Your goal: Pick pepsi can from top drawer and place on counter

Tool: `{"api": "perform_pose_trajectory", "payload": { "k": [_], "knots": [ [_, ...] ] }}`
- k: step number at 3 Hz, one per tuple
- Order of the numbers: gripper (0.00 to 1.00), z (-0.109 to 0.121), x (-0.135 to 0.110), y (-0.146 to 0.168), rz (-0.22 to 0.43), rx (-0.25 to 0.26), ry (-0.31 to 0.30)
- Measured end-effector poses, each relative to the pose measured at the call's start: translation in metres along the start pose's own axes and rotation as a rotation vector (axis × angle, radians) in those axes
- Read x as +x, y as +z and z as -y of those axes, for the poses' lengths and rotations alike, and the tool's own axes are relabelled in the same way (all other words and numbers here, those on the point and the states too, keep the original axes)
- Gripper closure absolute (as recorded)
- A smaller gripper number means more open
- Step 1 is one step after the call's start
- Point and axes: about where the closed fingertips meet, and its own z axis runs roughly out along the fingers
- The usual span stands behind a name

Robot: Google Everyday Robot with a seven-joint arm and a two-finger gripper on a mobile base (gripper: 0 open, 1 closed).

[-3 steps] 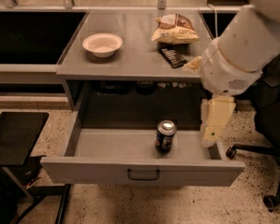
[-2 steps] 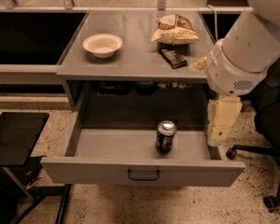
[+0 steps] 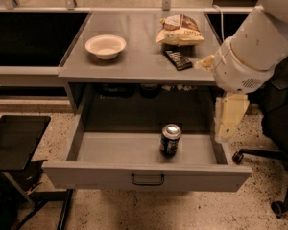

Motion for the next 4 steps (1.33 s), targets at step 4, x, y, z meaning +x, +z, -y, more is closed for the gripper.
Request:
{"api": "perform_pose_trajectory", "payload": {
  "k": [4],
  "knots": [
    [0.0,0.081,0.036,0.111,-0.103,-0.109,-0.114]
  ]
}}
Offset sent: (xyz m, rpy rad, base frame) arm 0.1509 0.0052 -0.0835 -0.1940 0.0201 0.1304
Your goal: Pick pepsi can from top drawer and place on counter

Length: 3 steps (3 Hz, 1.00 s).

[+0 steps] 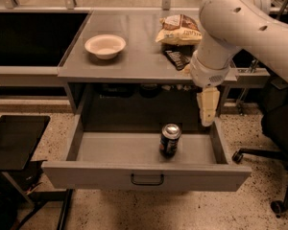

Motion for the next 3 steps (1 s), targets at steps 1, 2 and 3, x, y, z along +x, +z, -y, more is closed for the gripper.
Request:
{"api": "perform_pose_trajectory", "payload": {
  "k": [1,2,3],
  "knots": [
    [0.0,0.0,0.007,-0.001,0.051,0.019,0.014],
    [0.0,-0.01,0.021,0.035,0.192,-0.011,0.045],
    [0.0,-0.022,0.012,0.098,0.349,-0.123,0.046]
  ]
}}
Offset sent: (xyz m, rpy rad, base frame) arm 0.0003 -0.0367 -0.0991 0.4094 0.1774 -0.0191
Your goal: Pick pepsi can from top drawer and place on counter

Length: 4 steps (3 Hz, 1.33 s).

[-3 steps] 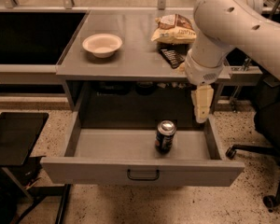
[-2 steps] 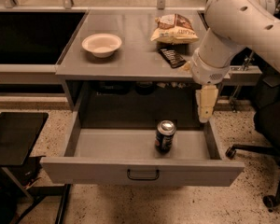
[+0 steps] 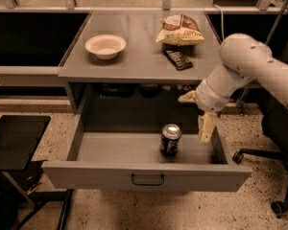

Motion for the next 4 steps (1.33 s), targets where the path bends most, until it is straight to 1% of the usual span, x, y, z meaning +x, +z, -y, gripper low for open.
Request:
{"api": "perform_pose_trajectory", "payload": {
  "k": [1,2,3,4],
  "knots": [
    [0.0,-0.001,0.005,0.018,0.021,-0.027,0.011],
    [0.0,-0.001,0.005,0.019,0.022,-0.028,0.01],
    [0.0,0.006,0.004,0.047,0.085,-0.061,-0.006],
    [0.0,0.014,-0.008,0.089,0.199,-0.087,-0.051]
  ]
}}
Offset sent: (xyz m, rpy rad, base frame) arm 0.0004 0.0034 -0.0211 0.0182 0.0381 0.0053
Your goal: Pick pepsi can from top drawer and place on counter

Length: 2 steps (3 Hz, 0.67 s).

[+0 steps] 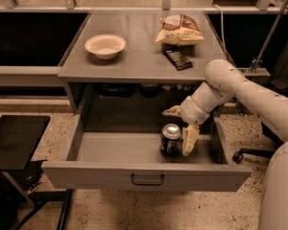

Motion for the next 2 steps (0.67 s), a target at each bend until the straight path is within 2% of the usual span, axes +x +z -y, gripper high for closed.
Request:
{"api": "perform_pose_trajectory", "payload": {
  "k": [1,2],
  "knots": [
    [0.0,0.0,0.0,0.0001,0.0,0.0,0.0],
    [0.18,0.0,0.0,0.0001,0.0,0.0,0.0]
  ]
}}
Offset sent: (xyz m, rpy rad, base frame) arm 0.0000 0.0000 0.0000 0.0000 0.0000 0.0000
